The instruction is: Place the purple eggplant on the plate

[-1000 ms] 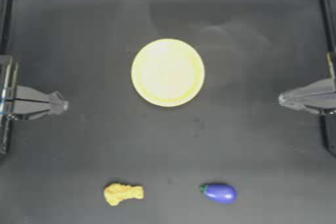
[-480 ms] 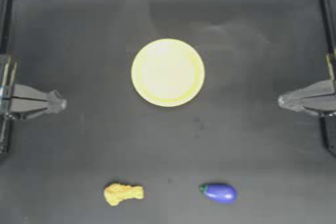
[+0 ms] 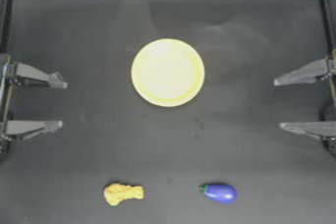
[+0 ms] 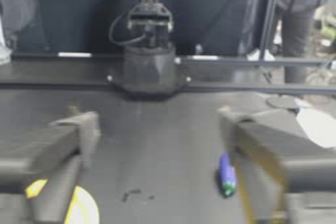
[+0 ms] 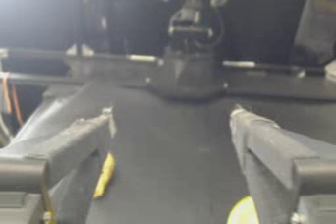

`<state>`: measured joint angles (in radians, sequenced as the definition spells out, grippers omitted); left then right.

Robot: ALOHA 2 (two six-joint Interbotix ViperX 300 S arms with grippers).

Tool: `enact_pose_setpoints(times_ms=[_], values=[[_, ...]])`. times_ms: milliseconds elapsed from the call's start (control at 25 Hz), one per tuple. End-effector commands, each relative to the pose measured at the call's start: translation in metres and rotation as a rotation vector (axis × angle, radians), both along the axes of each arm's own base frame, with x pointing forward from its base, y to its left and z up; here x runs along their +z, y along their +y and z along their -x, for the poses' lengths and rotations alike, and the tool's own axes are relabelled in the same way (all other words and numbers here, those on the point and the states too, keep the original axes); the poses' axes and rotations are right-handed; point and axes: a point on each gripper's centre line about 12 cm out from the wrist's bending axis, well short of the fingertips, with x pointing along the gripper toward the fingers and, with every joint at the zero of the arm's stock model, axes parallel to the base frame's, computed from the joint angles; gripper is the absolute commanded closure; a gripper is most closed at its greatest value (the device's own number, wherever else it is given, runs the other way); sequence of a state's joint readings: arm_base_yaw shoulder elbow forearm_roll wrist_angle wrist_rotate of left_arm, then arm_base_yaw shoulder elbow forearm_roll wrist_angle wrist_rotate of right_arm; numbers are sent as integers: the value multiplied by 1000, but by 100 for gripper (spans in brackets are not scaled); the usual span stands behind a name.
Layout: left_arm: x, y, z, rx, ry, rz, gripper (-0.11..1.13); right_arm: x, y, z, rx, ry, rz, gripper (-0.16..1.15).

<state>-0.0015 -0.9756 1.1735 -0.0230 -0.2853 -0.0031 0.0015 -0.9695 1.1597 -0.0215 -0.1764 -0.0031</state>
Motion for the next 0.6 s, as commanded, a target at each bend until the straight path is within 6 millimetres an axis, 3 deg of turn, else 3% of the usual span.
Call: enact_pose_setpoints(times_ms=[40,280,600], values=[[7,0,-3,-2,0,-4,2,20,0,-6,-4,92,-38,-1],[7,-1,-4,-3,26,-3,1,37,5,-17,14,389,-135,0],[5,0,-4,2,46,2,1,44,20,-51,34,698,-143,0]])
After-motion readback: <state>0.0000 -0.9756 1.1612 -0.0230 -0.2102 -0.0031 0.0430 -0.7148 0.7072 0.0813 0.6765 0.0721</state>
